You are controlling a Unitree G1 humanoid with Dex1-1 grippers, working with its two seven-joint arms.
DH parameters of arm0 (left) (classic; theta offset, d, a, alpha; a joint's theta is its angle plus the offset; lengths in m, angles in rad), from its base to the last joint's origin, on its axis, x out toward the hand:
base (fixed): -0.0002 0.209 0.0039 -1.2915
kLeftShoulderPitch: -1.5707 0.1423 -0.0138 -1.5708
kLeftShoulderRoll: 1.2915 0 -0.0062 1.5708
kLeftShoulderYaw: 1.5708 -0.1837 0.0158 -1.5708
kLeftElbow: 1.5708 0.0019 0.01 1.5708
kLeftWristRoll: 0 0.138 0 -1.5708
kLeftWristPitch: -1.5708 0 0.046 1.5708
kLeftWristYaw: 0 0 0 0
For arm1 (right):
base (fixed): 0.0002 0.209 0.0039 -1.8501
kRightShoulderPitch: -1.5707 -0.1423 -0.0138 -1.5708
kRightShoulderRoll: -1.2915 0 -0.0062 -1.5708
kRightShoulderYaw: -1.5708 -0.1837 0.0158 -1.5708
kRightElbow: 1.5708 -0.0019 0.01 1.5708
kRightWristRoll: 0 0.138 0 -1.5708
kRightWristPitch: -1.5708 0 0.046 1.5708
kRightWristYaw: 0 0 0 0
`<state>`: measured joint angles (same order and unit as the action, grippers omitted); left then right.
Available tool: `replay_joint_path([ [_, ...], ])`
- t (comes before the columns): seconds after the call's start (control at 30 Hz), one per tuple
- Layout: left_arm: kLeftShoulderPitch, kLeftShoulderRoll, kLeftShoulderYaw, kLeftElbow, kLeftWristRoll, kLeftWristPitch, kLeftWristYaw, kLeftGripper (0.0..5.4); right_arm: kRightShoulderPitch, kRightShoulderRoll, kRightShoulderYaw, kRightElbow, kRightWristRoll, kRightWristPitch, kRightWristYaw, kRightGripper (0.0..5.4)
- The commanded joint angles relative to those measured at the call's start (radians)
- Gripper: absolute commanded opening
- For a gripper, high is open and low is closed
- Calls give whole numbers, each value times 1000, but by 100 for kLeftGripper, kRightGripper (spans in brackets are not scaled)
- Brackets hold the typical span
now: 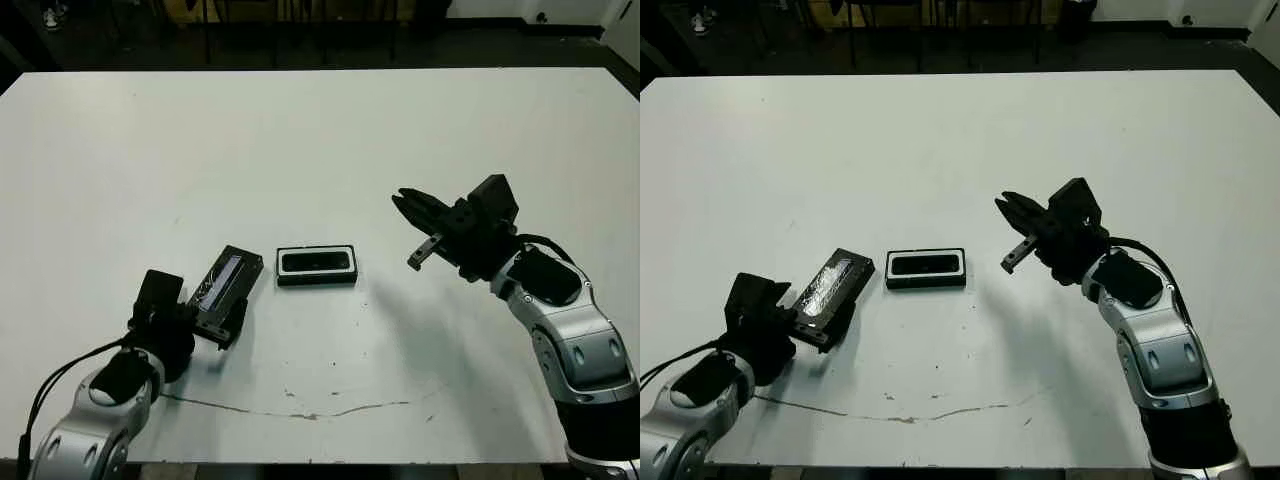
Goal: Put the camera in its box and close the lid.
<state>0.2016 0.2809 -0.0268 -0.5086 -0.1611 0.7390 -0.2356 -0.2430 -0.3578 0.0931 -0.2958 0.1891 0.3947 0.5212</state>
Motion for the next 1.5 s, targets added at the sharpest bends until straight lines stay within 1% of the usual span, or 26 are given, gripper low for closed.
replay_joint_path([
  [0.03,38,41,-3,82,9,-30,-40,444,13,-10,-2,6,0,5,3,0],
  [0.13,24,104,-22,77,13,-35,-103,387,15,-10,0,7,-5,-8,3,0],
  [0.23,3,187,-54,76,29,-46,-172,331,12,-9,-3,9,4,5,6,0],
  [0.3,-16,231,-58,82,11,-44,-225,294,13,-9,-3,10,3,-1,7,0],
  [0.33,-25,252,-60,82,5,-41,-248,284,13,-10,-2,8,1,0,5,0],
  [0.43,-49,308,-66,81,0,-46,-307,282,14,-9,-3,4,2,11,1,0],
  [0.53,-63,331,-53,80,-11,-56,-337,282,16,-7,-4,3,4,14,-1,0],
  [0.6,-75,349,-47,76,0,-80,-344,282,16,-6,-3,2,3,15,-1,0],
  [0.73,-103,342,13,70,-5,-127,-329,282,16,-5,0,4,1,14,-3,0],
  [0.8,-126,339,43,68,5,-155,-310,282,17,-5,1,3,-2,18,-6,0],
  [0.87,-164,330,80,97,0,-212,-304,282,18,-3,1,5,-3,12,-8,0],
  [1.0,-271,328,119,192,-23,-265,-316,282,16,-3,2,24,-9,-11,-4,0],
  [1.1,-375,352,104,290,-6,-307,-346,282,13,-1,1,36,-6,-9,-5,0],
  [1.2,-470,351,80,411,-12,-379,-413,282,7,1,-4,51,1,-7,-1,0],
  [1.33,-617,352,-4,626,-3,-493,-586,282,-3,-1,-10,73,-4,-13,-5,0],
  [1.37,-656,353,-29,682,0,-509,-639,282,-4,0,-12,80,-6,-21,-6,0],
  [1.43,-744,344,-82,810,2,-518,-761,282,-5,1,-17,85,-7,-19,-13,0],
  [1.5,-815,330,-127,920,18,-530,-845,282,-7,-2,-19,89,-7,-16,-13,0],
])
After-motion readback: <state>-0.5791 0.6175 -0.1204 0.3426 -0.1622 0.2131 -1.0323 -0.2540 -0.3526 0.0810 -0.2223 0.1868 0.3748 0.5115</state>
